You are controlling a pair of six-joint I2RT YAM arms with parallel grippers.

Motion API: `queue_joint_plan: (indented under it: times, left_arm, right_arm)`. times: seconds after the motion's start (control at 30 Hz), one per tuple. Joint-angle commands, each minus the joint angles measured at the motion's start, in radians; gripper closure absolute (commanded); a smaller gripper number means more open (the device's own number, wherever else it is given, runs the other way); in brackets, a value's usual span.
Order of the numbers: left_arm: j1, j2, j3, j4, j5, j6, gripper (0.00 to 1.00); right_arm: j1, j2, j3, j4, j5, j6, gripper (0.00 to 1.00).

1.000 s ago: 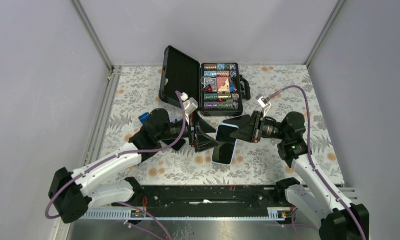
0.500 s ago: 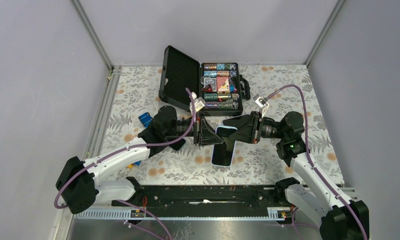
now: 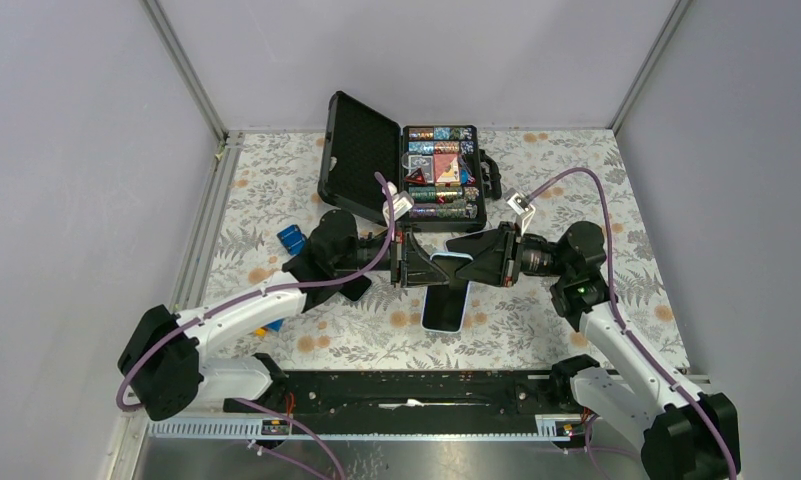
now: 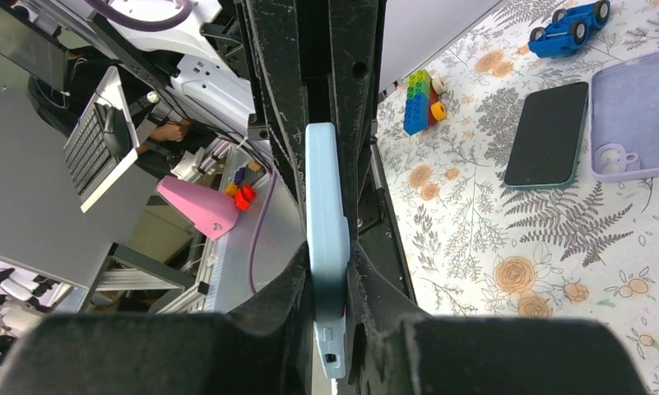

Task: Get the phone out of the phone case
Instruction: Pick up the phone at the center of the board.

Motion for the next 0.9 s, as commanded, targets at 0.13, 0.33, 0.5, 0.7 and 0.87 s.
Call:
queue_joint_plan:
  times: [0.13, 0.33, 0.5, 0.7, 0.87]
  left_arm:
    - [0.013, -0.028, 0.026, 0.099, -0.036, -0.024, 1.00]
    - [0.116, -0.137, -0.007, 0.085, -0.263, -0.105, 1.00]
    - [0.220, -0.234, -0.012, 0.089, -0.411, -0.236, 1.00]
    - [0.242, -0.310, -0.023, 0.083, -0.537, -0.298, 1.00]
    - [0.265, -0.346, -0.033, 0.079, -0.528, -0.377, 1.00]
  right_arm:
    - [0.011, -0.037, 0.034, 0.010, 0.060, -0.050, 0.03]
    - [0.021, -0.091, 0.014, -0.085, 0.173, -0.097, 0.00]
    - [0.130, -0.054, -0.037, 0.065, 0.364, 0.053, 0.07]
    - [0.246, 0.028, -0.083, 0.308, 0.548, 0.205, 0.23]
    - [0.258, 0.088, -0.064, 0.423, 0.544, 0.257, 0.31]
